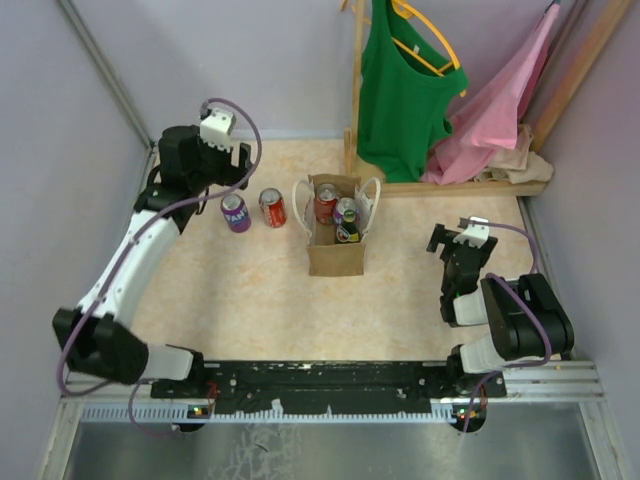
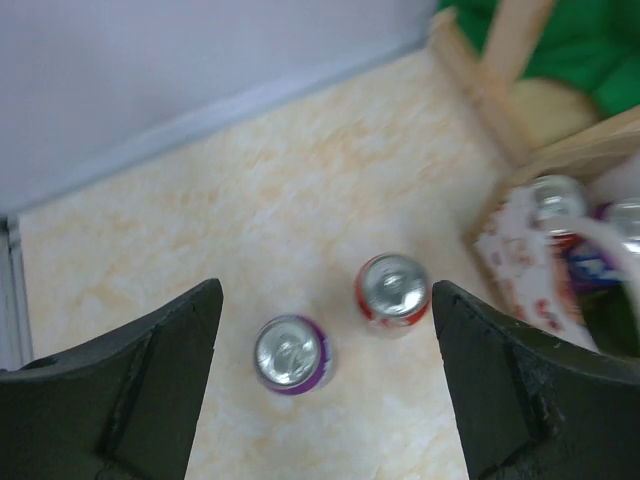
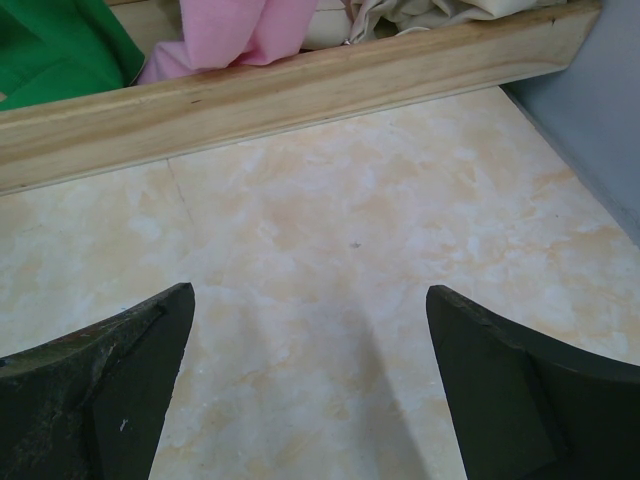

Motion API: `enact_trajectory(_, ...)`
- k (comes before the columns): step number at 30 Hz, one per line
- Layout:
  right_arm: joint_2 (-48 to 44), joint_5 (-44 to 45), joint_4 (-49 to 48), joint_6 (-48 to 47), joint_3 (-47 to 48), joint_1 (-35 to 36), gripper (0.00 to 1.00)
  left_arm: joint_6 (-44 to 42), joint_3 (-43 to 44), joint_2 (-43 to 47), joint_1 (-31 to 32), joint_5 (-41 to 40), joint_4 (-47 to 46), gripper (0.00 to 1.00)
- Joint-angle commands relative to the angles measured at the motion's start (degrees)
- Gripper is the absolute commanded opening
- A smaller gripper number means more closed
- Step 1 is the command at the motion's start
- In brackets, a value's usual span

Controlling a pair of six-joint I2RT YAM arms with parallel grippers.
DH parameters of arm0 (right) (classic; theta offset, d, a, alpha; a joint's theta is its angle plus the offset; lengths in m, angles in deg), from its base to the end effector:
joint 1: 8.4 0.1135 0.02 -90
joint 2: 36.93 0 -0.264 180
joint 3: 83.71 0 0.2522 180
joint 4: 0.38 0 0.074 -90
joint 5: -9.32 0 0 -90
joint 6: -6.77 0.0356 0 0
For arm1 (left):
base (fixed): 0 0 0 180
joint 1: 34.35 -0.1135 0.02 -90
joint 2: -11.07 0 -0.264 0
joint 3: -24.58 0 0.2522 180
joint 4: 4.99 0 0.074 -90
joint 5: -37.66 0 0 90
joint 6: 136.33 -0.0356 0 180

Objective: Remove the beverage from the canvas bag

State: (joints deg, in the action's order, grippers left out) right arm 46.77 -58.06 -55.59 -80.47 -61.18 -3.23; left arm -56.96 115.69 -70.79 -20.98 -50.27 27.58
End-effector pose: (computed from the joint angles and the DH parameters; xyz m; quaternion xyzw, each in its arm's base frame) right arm 0.2193 0.0061 0.1439 0.1159 0.7311 -0.1000 0.6649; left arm 0.3229 -0.0781 0.3720 0.1834 0.8150 -0.0282 0.5490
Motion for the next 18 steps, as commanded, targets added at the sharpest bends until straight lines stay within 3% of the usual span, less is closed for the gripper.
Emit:
enact_trajectory(1, -0.5, 0.4, -2.6, 0.1, 1.1, -0.4, 0.99, -0.6, -5.5, 9.4, 4.6, 13.3, -13.0, 0.91)
enact_trajectory(8, -0.5, 0.3, -2.6, 0.1, 1.0, -0.3, 0.99, -2.3, -7.1, 11.3, 16.5, 16.9, -14.0, 0.90)
enact_trajectory(18, -0.4, 0.4, -2.6, 0.1, 1.1, -0.3, 0.99, -1.8, -15.3, 8.7, 23.4, 30.7, -25.1, 0.89)
